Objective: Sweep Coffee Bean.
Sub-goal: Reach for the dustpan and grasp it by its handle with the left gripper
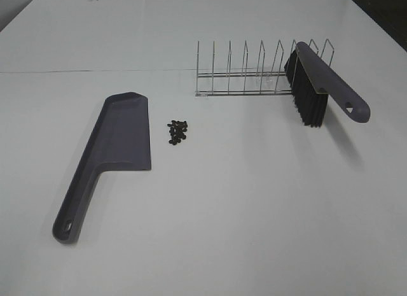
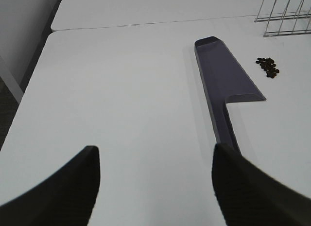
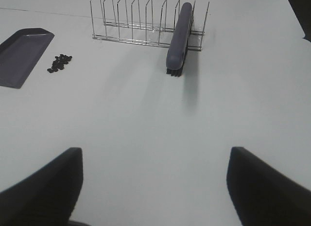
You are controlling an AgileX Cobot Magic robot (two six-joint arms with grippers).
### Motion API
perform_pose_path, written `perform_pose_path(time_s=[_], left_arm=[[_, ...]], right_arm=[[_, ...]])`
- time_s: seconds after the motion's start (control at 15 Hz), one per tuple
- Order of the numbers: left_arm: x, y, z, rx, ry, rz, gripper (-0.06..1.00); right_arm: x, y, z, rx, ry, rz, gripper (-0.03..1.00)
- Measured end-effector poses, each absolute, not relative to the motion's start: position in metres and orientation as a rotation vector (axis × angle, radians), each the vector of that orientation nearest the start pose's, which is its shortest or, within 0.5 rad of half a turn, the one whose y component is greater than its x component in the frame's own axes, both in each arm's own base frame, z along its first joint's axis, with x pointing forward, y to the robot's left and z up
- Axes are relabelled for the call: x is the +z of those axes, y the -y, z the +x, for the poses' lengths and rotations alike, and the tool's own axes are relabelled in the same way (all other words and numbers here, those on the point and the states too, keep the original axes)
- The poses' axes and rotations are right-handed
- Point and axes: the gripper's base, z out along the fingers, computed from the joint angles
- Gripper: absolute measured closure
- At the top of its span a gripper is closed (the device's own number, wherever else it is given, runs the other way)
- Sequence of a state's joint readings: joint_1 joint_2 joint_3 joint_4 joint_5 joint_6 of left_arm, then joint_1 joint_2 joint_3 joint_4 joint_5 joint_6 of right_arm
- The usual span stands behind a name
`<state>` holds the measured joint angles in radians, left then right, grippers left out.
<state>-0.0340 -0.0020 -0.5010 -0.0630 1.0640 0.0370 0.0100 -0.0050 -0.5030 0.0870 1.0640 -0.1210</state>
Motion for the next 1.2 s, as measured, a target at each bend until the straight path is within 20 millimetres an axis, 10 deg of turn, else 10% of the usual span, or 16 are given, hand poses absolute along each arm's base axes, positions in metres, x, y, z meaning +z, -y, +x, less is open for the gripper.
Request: perform_pose_path(time_s=[1.2], left_arm=[[0.2774,0.0048,-0.0057,-0.074,-2.042,0.076,0.33]], right_arm=[[0.2781,-0.0069,-0.0064,0.034,-2.032,-0.138,0.23]])
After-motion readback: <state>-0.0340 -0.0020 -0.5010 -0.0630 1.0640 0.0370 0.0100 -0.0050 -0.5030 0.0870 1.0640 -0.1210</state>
